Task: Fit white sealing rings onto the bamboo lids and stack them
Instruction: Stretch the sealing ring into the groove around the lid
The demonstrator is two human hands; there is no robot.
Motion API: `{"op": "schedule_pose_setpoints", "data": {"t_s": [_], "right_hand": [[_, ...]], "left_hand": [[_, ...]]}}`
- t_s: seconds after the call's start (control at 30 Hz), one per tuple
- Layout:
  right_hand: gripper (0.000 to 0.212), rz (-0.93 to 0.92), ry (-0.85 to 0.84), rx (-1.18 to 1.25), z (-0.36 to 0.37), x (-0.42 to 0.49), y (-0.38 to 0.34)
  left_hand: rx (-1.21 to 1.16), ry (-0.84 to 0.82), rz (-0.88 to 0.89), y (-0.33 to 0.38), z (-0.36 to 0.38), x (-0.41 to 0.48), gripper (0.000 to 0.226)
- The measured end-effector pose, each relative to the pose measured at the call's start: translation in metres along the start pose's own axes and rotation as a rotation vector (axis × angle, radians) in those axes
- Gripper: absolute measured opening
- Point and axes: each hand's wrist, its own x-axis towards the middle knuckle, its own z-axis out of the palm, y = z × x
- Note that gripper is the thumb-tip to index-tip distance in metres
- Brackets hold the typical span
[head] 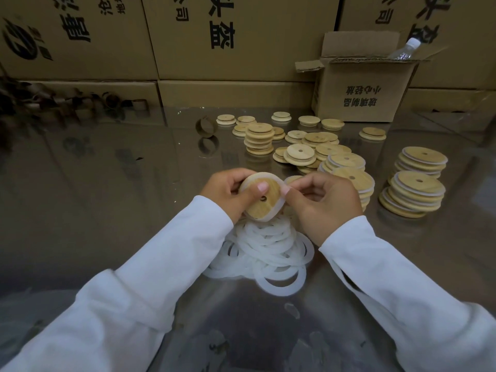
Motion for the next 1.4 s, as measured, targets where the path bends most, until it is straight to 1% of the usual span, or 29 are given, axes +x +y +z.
{"op": "schedule_pose_setpoints", "data": {"t_s": [0.17,0.27,0.37,0.6,0.73,0.9,1.07,1.13,1.2,1.3,1.4], "right_hand": [[0.023,0.075,-0.038,0.055,-0.002,0.002,-0.001],[0.026,0.108,-0.088,0.119,-0.006,0.004,-0.002],[0.024,0.103,-0.124,0.12,-0.008,0.004,-0.003],[0.025,0.068,-0.124,0.099,-0.007,0.005,-0.003],[0.022,0.04,-0.077,0.105,-0.004,0.003,-0.002],[0.01,-0.007,-0.011,0.044,-0.001,0.0,-0.003],[0.012,-0.004,0.044,-0.066,0.005,-0.005,-0.001],[0.009,-0.02,0.065,-0.108,0.004,-0.005,-0.002],[0.01,-0.045,0.078,-0.134,0.003,-0.004,-0.002],[0.013,-0.057,0.071,-0.162,0.002,-0.004,0.0],[0.016,-0.015,0.058,-0.163,0.001,-0.001,0.002]], "left_hand": [[-0.046,-0.001,0.013,0.0,0.0,0.0,0.012],[-0.06,-0.018,0.011,0.0,-0.002,0.0,0.012],[-0.084,-0.041,0.009,0.0,-0.004,0.0,0.011],[-0.199,-0.045,-0.053,0.002,-0.004,-0.001,0.012],[-0.204,-0.02,-0.052,0.001,-0.003,-0.001,0.01],[-0.187,0.028,-0.061,-0.001,0.003,-0.001,0.006],[-0.174,0.068,-0.074,-0.003,0.005,0.001,0.007],[-0.168,0.064,-0.077,-0.003,0.006,0.001,0.006],[-0.165,0.052,-0.076,-0.004,0.006,0.001,0.003],[-0.166,0.04,-0.071,-0.005,0.006,0.001,0.001],[-0.16,0.031,-0.06,-0.005,0.006,0.001,0.003]]}}
